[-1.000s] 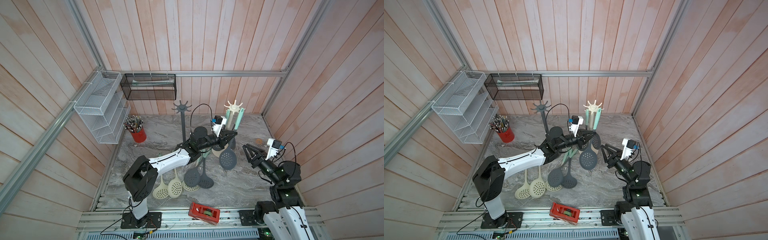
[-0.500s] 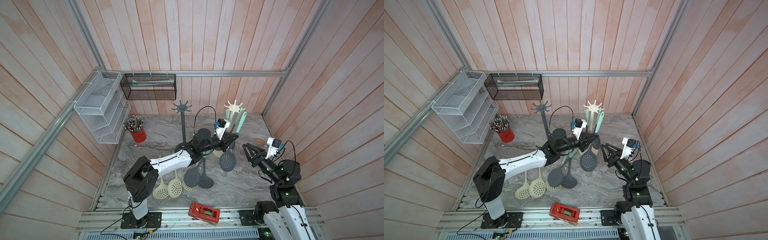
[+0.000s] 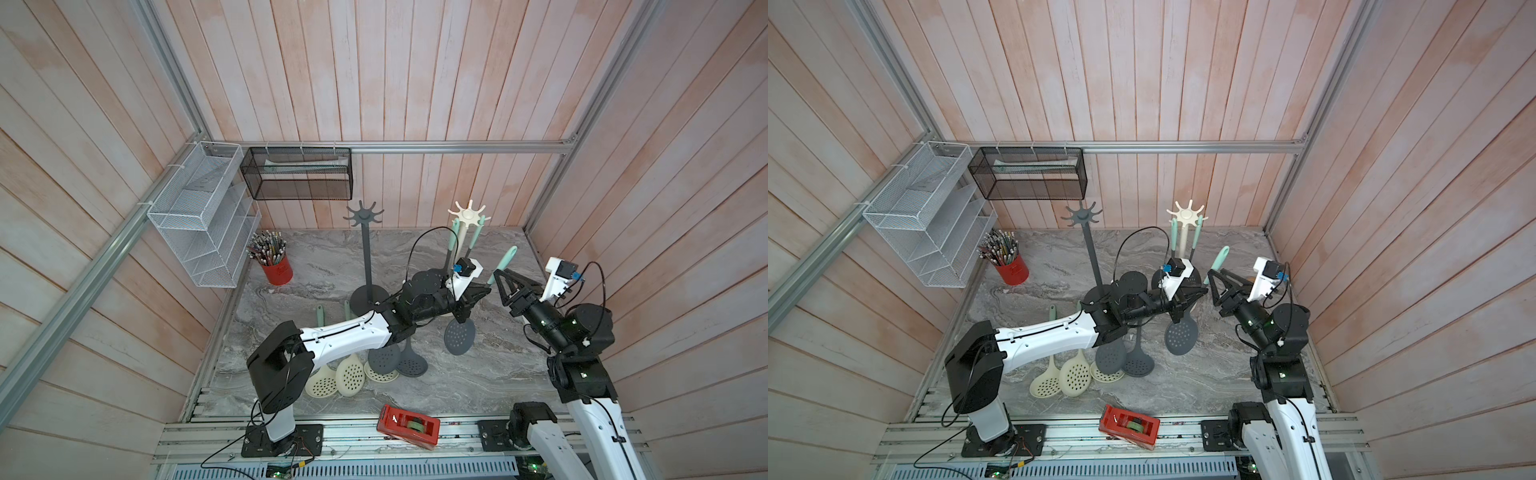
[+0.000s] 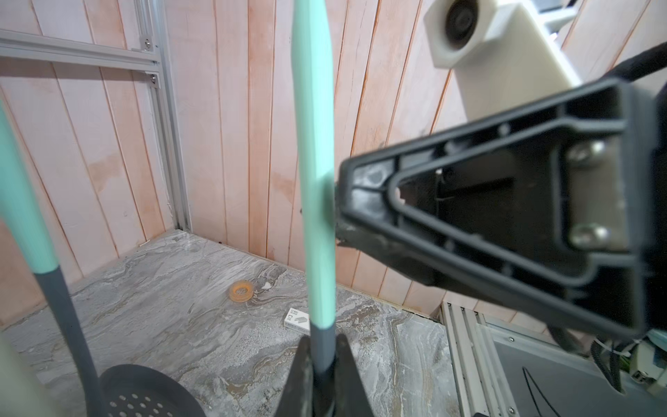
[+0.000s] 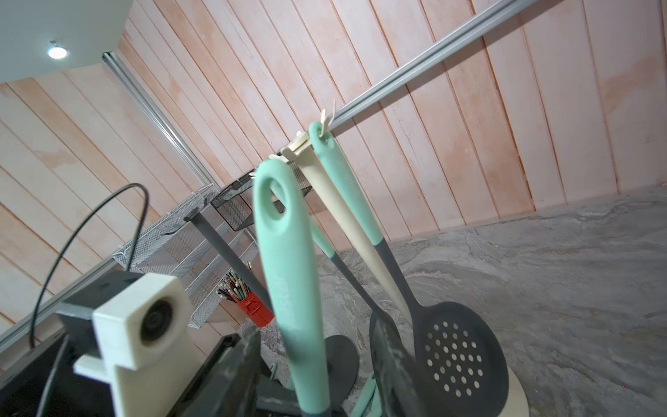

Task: Hang the skimmer on the kitchen utensil rack
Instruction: Pick up the skimmer from the center of the board.

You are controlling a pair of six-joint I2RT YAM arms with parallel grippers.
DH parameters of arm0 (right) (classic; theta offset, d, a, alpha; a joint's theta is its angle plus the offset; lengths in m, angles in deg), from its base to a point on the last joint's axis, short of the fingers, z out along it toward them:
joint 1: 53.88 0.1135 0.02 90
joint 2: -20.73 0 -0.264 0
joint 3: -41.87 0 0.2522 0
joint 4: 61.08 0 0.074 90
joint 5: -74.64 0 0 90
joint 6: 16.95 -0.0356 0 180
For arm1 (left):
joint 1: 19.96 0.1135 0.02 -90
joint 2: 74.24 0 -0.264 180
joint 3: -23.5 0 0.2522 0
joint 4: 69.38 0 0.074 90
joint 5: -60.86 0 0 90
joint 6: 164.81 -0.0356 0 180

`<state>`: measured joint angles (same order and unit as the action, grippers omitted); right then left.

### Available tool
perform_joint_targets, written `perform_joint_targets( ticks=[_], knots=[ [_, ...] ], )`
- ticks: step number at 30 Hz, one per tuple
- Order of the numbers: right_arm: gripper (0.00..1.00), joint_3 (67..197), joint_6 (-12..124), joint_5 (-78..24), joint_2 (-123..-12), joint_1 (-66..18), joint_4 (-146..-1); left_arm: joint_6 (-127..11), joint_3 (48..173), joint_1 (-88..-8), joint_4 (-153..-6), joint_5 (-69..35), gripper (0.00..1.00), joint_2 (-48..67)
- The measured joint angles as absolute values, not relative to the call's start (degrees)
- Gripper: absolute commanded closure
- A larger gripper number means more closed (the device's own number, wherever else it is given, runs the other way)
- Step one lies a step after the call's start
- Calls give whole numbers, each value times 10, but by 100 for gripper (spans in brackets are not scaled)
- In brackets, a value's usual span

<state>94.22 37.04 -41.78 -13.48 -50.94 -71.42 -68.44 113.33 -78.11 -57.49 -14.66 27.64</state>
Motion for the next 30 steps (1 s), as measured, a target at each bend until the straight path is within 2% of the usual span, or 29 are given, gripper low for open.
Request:
perform_joint_targets(
  ticks=[10,15,17,22,23,24,26,30],
  knots=[
    [49,942,365,-425,-167,-509,-695,-715,1142,-782,-614,-175,100,275],
    [56,942,361,-432,-182,-509,-681,-726,1163,-787,-642,-180,100,281],
    [62,942,359,-434,-186,-509,-674,-731,1173,-790,-651,-181,100,287],
    [96,942,361,-435,-198,-508,-662,-736,1195,-796,-678,-196,100,299],
    [100,942,360,-433,-201,-509,-660,-736,1199,-796,-683,-199,100,300],
    [100,942,364,-433,-202,-509,-658,-738,1203,-796,-691,-201,100,300],
    [100,942,368,-434,-203,-509,-657,-740,1207,-796,-698,-205,94,302],
    [100,942,387,-439,-205,-509,-658,-755,1208,-796,-706,-205,73,302]
  ],
)
